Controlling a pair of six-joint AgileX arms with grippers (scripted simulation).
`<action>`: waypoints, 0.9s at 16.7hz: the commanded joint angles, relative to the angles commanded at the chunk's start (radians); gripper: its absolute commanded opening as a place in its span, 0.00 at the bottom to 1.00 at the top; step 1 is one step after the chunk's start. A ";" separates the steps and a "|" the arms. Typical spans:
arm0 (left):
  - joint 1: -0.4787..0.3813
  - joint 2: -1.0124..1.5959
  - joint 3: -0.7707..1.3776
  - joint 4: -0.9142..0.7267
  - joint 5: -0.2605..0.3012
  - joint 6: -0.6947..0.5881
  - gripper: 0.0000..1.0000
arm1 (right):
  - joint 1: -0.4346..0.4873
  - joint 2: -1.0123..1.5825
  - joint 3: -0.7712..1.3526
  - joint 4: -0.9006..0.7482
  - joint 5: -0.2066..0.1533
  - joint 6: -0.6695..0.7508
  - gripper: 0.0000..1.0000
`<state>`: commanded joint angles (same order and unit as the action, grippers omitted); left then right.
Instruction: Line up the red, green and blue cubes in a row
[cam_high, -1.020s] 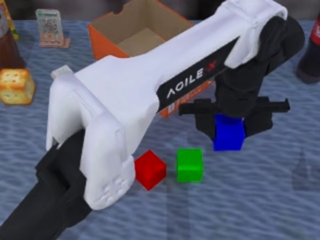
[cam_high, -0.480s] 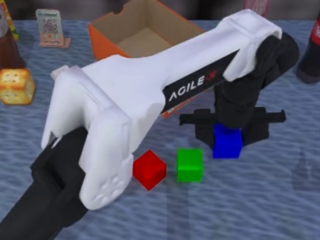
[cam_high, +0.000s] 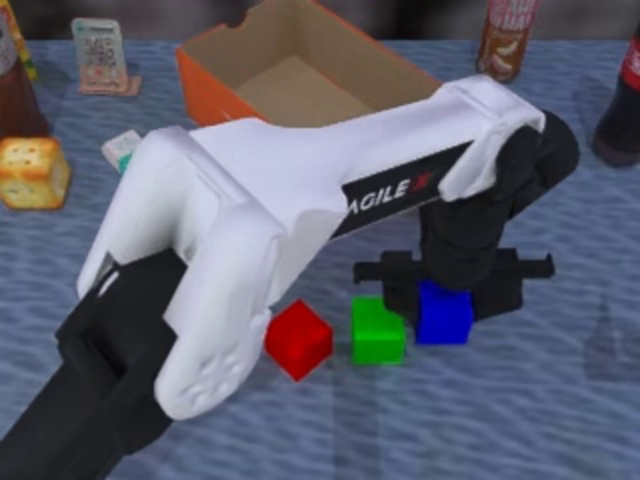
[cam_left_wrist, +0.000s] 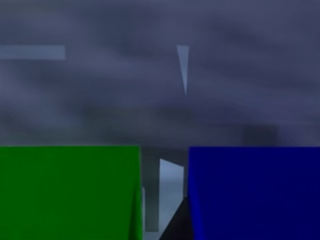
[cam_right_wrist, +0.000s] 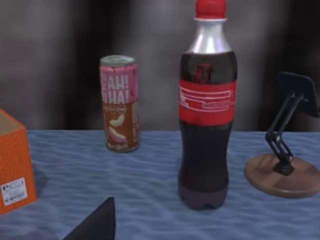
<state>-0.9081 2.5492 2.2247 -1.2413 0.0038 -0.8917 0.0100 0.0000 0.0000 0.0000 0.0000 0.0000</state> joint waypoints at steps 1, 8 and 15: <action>0.000 0.000 0.000 0.000 0.000 0.000 0.00 | 0.000 0.000 0.000 0.000 0.000 0.000 1.00; 0.000 0.000 0.000 0.000 0.000 0.000 0.53 | 0.000 0.000 0.000 0.000 0.000 0.000 1.00; 0.000 0.000 0.000 0.000 0.000 0.000 1.00 | 0.000 0.000 0.000 0.000 0.000 0.000 1.00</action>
<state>-0.9081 2.5492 2.2247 -1.2413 0.0038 -0.8917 0.0100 0.0000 0.0000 0.0000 0.0000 0.0000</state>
